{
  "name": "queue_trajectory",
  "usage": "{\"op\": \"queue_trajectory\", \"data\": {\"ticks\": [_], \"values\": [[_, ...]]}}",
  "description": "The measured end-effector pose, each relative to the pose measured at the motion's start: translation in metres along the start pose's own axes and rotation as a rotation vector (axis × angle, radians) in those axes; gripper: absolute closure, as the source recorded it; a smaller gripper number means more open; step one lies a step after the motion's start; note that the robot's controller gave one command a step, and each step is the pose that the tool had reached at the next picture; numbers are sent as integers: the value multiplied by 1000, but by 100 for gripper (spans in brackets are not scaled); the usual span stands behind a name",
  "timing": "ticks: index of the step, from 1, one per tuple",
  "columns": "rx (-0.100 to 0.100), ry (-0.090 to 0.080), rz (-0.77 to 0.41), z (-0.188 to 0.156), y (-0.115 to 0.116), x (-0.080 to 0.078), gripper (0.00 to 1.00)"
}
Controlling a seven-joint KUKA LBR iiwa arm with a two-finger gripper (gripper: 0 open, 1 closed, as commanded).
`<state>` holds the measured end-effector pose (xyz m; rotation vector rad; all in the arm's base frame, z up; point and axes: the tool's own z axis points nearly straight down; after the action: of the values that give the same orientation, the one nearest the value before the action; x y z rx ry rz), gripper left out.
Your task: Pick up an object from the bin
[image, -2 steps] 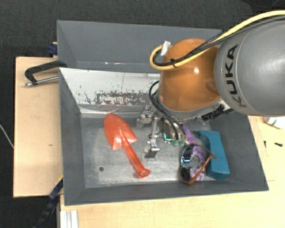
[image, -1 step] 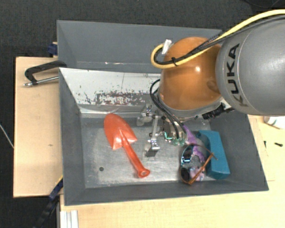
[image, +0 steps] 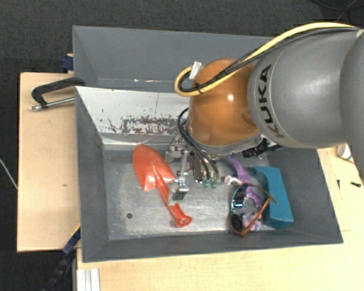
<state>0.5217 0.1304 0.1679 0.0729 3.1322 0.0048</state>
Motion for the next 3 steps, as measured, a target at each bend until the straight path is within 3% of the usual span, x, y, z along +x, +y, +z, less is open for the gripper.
{"op": "queue_trajectory", "data": {"ticks": [1,2,3], "values": [[1,4,19,15,3,-1,0],[3,10,124,14,-7,3,0],[-6,-5,-67,91,-1,-15,100]]}}
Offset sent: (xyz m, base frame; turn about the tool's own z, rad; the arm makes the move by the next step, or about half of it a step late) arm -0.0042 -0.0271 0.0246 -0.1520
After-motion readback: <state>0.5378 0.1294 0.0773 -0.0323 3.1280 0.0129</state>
